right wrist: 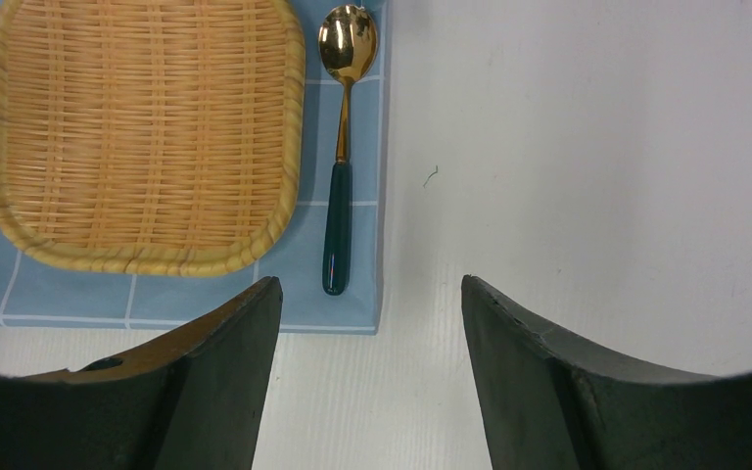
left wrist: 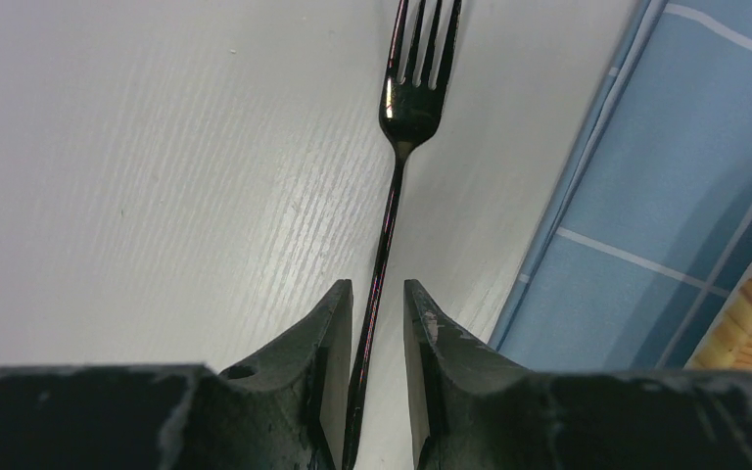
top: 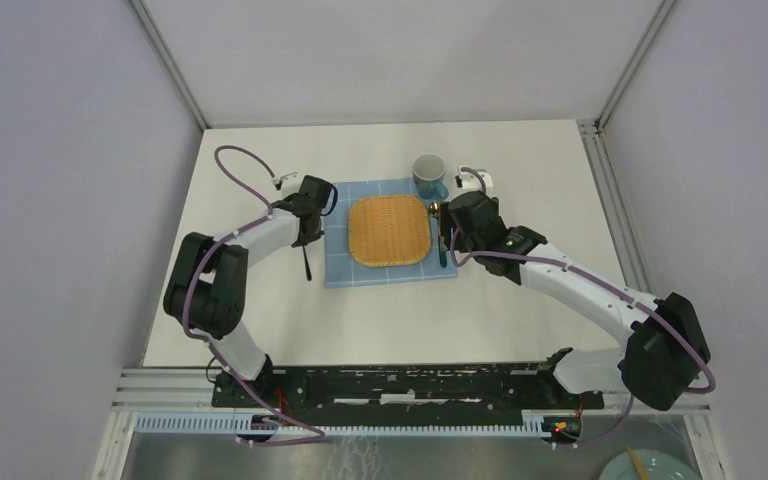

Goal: Set the dinner table for one person
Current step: Pick up the fork at the center of the board.

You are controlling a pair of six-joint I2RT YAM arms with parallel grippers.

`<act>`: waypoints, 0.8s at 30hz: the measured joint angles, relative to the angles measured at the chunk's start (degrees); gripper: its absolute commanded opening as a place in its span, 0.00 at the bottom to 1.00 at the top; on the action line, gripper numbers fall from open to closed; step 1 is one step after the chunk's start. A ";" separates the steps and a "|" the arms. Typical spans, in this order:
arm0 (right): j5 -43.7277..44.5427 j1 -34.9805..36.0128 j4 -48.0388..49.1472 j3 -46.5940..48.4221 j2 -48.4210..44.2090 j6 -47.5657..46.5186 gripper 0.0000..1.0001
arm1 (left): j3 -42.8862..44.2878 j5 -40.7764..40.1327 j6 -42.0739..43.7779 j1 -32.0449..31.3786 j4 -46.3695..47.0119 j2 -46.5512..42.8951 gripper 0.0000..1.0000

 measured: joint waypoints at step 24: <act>-0.02 0.00 -0.15 0.00 -0.98 -0.02 0.73 | -6.01 1.79 -2.34 -0.83 6.93 -2.47 0.33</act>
